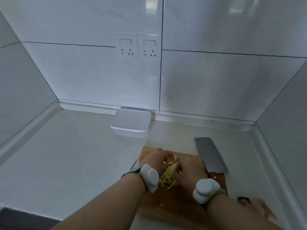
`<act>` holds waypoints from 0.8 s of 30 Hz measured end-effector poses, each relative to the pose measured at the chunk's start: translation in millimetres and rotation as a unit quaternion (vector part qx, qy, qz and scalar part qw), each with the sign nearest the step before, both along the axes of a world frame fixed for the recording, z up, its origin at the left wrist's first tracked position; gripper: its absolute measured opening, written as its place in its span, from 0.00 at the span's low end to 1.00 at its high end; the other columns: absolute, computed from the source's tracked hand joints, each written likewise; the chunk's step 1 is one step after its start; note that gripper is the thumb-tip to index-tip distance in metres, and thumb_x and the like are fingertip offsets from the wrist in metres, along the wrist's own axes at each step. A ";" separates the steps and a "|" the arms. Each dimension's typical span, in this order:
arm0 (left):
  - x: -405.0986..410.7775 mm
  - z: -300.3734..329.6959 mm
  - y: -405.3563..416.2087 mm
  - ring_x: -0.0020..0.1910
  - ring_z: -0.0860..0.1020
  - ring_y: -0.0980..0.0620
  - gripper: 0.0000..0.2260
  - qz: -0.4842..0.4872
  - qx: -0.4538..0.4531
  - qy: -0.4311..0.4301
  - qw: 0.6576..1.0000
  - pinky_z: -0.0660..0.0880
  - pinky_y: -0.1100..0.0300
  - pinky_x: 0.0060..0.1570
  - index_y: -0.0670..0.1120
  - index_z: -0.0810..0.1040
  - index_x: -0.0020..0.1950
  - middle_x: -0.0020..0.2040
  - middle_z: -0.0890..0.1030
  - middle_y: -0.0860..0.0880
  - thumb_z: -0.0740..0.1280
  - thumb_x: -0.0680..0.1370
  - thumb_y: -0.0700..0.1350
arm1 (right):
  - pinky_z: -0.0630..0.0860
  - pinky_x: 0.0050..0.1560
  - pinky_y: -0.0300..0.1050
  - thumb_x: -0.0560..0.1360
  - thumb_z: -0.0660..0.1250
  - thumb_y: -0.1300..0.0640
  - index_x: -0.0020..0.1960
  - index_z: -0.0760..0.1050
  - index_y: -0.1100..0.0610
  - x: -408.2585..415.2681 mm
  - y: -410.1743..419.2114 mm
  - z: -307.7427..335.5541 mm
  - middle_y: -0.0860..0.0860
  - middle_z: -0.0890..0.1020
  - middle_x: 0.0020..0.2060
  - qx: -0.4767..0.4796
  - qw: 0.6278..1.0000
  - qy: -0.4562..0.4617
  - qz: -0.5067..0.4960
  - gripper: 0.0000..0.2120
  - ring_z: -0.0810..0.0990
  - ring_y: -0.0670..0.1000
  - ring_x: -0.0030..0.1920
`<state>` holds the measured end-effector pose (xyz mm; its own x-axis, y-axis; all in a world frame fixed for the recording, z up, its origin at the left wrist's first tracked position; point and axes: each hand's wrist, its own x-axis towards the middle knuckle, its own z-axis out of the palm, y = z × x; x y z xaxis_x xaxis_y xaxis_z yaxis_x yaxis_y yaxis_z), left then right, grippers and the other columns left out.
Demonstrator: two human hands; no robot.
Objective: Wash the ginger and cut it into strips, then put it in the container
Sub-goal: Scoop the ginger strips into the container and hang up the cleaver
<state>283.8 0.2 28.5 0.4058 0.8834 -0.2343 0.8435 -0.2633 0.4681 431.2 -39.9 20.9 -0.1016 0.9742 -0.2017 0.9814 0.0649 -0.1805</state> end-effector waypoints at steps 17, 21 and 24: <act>-83.5 -6.9 93.4 0.57 0.75 0.52 0.10 0.194 0.101 -0.106 0.970 0.73 0.55 0.59 0.54 0.79 0.58 0.59 0.77 0.53 0.65 0.77 0.48 | 0.71 0.42 0.42 0.80 0.59 0.47 0.41 0.76 0.55 -58.3 97.8 16.9 0.50 0.77 0.38 -0.113 0.987 0.078 -0.082 0.15 0.78 0.51 0.41; -130.7 -11.2 152.1 0.66 0.69 0.46 0.17 0.277 0.110 -0.080 0.951 0.69 0.54 0.63 0.48 0.72 0.67 0.67 0.71 0.47 0.64 0.78 0.43 | 0.73 0.55 0.42 0.80 0.62 0.49 0.66 0.74 0.52 -85.7 134.4 13.0 0.51 0.79 0.59 -0.047 0.965 0.208 -0.156 0.16 0.78 0.52 0.57; -152.9 -13.3 191.5 0.69 0.64 0.44 0.21 0.295 0.070 -0.010 0.953 0.67 0.52 0.64 0.48 0.66 0.72 0.71 0.66 0.46 0.63 0.78 0.44 | 0.69 0.63 0.47 0.79 0.65 0.48 0.76 0.62 0.56 -107.0 165.1 7.7 0.54 0.72 0.70 -0.071 0.934 0.276 -0.215 0.29 0.73 0.55 0.67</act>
